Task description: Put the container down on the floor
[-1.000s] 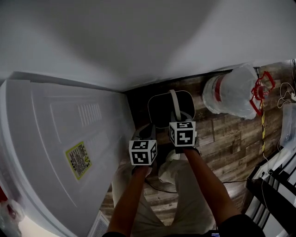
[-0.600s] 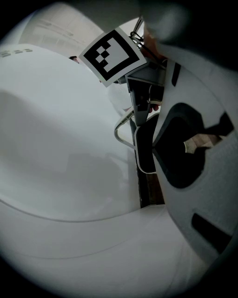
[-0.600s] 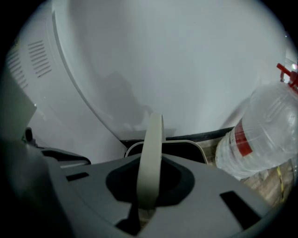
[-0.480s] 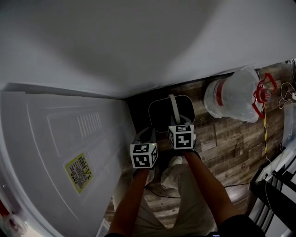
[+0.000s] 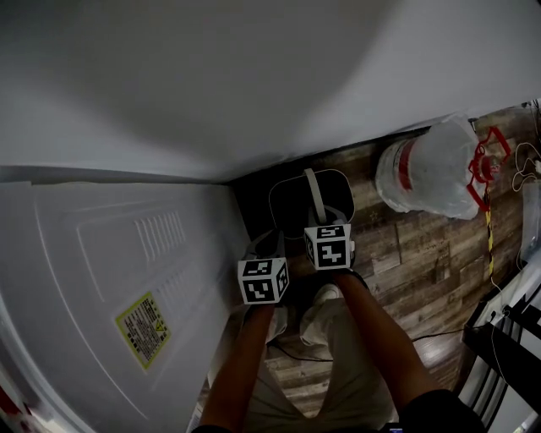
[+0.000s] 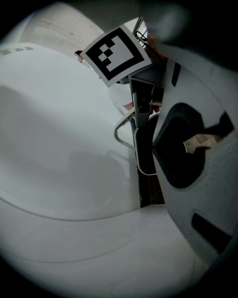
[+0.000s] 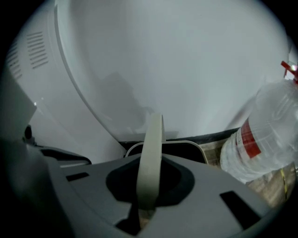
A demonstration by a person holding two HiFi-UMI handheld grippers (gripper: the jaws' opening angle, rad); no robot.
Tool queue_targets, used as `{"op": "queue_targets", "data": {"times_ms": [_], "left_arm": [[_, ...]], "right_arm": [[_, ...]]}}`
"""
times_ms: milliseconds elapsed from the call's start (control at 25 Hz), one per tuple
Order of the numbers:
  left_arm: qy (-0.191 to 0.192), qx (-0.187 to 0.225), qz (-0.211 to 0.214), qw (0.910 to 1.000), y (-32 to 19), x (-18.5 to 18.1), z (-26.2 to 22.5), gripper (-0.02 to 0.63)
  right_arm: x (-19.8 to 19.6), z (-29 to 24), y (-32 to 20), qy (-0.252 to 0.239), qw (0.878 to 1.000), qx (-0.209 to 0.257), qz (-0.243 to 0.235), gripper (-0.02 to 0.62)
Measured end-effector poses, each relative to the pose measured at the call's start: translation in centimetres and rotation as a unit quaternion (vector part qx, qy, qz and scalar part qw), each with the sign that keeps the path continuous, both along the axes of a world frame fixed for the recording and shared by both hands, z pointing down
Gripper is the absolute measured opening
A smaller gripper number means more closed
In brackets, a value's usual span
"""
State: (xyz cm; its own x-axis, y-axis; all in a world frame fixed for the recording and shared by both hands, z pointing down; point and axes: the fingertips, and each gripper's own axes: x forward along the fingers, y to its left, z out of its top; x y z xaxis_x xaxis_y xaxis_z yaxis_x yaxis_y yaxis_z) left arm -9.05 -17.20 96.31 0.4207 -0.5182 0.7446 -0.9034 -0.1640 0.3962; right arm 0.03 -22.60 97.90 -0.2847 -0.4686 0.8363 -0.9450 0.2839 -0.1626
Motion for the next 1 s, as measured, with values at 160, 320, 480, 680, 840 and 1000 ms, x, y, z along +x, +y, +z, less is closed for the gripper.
{"op": "queue_targets", "data": {"times_ms": [160,320,480,680,840,1000], "left_arm": [[0.001,-0.005,0.0,1.0,0.1,0.0,0.3,0.015],[0.005,-0.013,-0.006,0.9999,0.3,-0.1,0.6,0.015],[0.009,-0.022,-0.009,0.9997,0.8,-0.1,0.7,0.015],[0.012,-0.031,-0.007,0.9994,1.6,0.2,0.7,0.015],[0.015,-0.034,-0.004,0.9993,2.0,0.6,0.5,0.015],[0.015,-0.035,0.0,0.9993,2.1,0.8,0.2,0.015]], "right_arm": [[0.1,0.2,0.3,0.002,1.0,-0.003,0.0,0.032],[0.2,0.3,1.0,0.004,1.0,-0.012,-0.003,0.032],[0.4,0.5,1.8,0.006,1.0,-0.022,-0.003,0.032],[0.7,0.8,2.8,0.005,0.999,-0.033,-0.003,0.032],[1.1,0.8,3.2,0.008,0.999,-0.039,0.001,0.034],[1.7,0.8,3.2,0.01,0.999,-0.044,0.007,0.034]]}}
